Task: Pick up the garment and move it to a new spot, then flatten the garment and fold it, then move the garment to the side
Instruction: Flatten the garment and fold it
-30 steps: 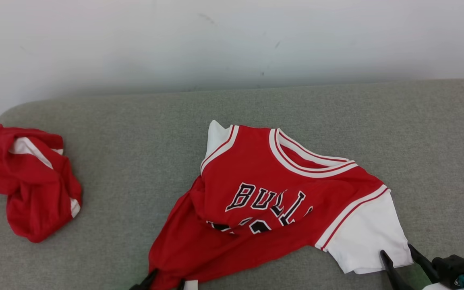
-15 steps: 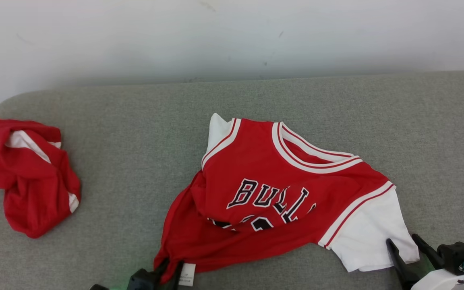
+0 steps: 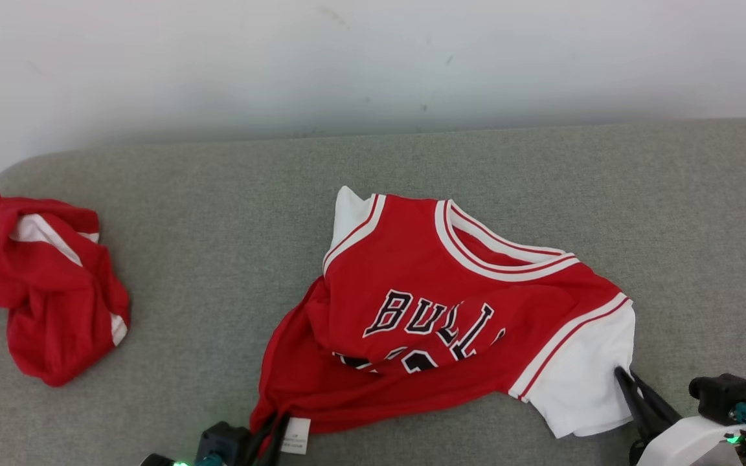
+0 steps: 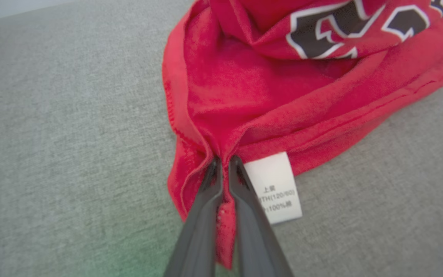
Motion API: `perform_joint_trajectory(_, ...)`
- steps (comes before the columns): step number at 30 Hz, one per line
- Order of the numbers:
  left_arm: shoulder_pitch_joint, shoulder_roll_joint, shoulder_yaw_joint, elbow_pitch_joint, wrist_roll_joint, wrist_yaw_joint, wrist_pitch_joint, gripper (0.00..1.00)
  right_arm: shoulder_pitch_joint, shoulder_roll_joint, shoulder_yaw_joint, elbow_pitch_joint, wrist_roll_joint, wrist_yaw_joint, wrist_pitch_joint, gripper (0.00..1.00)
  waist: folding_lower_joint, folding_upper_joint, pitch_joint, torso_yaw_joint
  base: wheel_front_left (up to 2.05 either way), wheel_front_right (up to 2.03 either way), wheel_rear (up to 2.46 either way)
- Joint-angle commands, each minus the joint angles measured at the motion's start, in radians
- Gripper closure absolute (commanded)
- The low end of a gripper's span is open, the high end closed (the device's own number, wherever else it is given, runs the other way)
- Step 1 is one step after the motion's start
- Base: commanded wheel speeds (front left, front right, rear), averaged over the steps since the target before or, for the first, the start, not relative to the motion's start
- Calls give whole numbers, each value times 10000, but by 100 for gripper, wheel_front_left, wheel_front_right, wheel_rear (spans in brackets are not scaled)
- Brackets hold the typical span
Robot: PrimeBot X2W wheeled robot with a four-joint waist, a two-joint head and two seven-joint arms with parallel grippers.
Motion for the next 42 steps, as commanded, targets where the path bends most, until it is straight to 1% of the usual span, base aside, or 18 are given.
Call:
perform_joint_trajectory(1,176,69,34,-74,-126,-50,150,100,62,-205,-3,-202,166,34,-58,100,-1,0,-119,-29,0,0,0)
perform_joint_trajectory(4,336,180,173,-886,-529,-211,551,100,171,-576,-176,-992,638,25,-174,100,-1,0,-358,-75,0,0,0)
perform_joint_trajectory(7,634,337,344,-2067,-977,-370,1254,100,388,-1061,-619,-2031,1247,25,-250,100,-1,0,-650,-151,0,0,0)
perform_joint_trajectory(11,964,716,546,-4188,-1739,-565,2502,100,842,-1830,-1316,-3741,2133,24,-261,100,-1,0,-1038,-262,0,0,0)
perform_joint_trajectory(13,1136,847,635,-5261,-2281,-646,3187,100,1114,-2271,-1694,-4653,2515,25,-217,100,-1,0,-1239,-320,0,0,0)
perform_joint_trajectory(16,1214,1121,725,-7005,-3179,-738,4147,100,1539,-2766,-2393,-6097,3127,25,-118,100,-1,0,-1492,-463,0,0,0)
perform_joint_trajectory(18,1122,1292,840,-8102,-3715,-776,4680,100,1830,-3095,-2995,-6994,3446,24,-100,100,-1,0,-1581,-565,0,0,0)
perform_joint_trajectory(22,795,1596,1100,-9960,-4526,-770,5624,100,2476,-3523,-4342,-8791,3849,25,-68,100,-1,0,-1726,-739,0,0,0)
perform_joint_trajectory(25,305,1703,1316,-11175,-5139,-691,6265,100,2915,-3712,-5518,-10000,4056,25,7,100,-1,0,-1794,-855,0,0,0)
perform_joint_trajectory(28,-327,1810,1511,-12157,-5619,-509,6932,100,3329,-3738,-6952,-10982,4114,25,200,100,-1,0,-1784,-928,0,0,0)
perform_joint_trajectory(32,-1309,1950,1698,-12931,-6163,-216,7890,100,3554,-3527,-8748,-12019,4262,24,832,100,-1,0,-1660,-996,0,0,0)
perform_joint_trajectory(35,-2154,2046,1811,-12943,-6353,6,8437,100,3204,-3403,-9571,-12504,4443,24,1536,100,-1,0,-1434,-1052,0,0,0)
perform_joint_trajectory(39,-3400,1943,1520,-12272,-6599,88,8999,100,2271,-3372,-9971,-12367,4375,25,2590,100,-1,0,-707,-1007,0,0,0)
perform_joint_trajectory(42,-4581,2011,1155,-11348,-6254,-87,9252,100,1069,-3239,-9663,-11795,4230,25,3269,100,-1,0,85,-913,0,0,0)
